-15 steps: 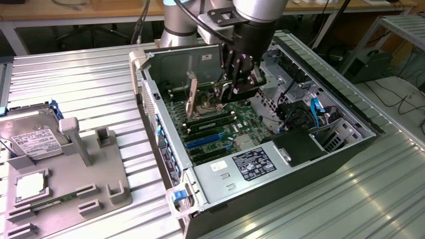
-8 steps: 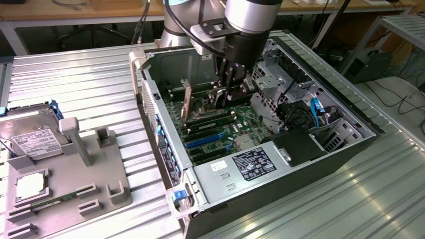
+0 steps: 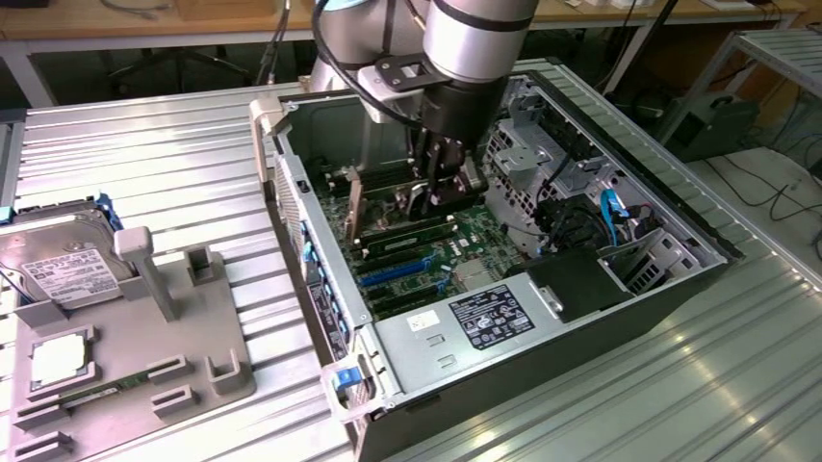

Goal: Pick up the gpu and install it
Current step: 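Insert the gpu into the slot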

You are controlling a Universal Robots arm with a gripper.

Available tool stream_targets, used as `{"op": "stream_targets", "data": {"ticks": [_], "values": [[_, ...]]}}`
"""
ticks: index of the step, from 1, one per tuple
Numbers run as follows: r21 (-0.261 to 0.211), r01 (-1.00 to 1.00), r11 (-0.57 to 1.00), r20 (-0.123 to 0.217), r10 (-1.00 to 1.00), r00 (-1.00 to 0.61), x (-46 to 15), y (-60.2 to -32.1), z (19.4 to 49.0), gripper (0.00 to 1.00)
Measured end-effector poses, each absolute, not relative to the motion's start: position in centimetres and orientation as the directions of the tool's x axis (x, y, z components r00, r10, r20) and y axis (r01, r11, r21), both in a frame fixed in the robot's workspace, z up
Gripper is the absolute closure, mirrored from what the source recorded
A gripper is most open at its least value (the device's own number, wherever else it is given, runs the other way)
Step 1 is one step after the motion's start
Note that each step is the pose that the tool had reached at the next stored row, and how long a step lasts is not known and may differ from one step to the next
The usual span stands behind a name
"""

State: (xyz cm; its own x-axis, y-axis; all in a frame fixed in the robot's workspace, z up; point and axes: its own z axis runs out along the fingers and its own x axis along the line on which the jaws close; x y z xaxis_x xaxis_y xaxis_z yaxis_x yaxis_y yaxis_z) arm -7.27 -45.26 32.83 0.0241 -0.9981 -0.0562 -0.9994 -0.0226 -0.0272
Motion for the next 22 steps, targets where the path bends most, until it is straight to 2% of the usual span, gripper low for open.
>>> {"op": "stream_targets", "data": {"ticks": [22], "values": [[-0.031,-0.999,-0.026,-0.057,-0.998,0.028,-7.8,-45.5,29.6,0.72]]}}
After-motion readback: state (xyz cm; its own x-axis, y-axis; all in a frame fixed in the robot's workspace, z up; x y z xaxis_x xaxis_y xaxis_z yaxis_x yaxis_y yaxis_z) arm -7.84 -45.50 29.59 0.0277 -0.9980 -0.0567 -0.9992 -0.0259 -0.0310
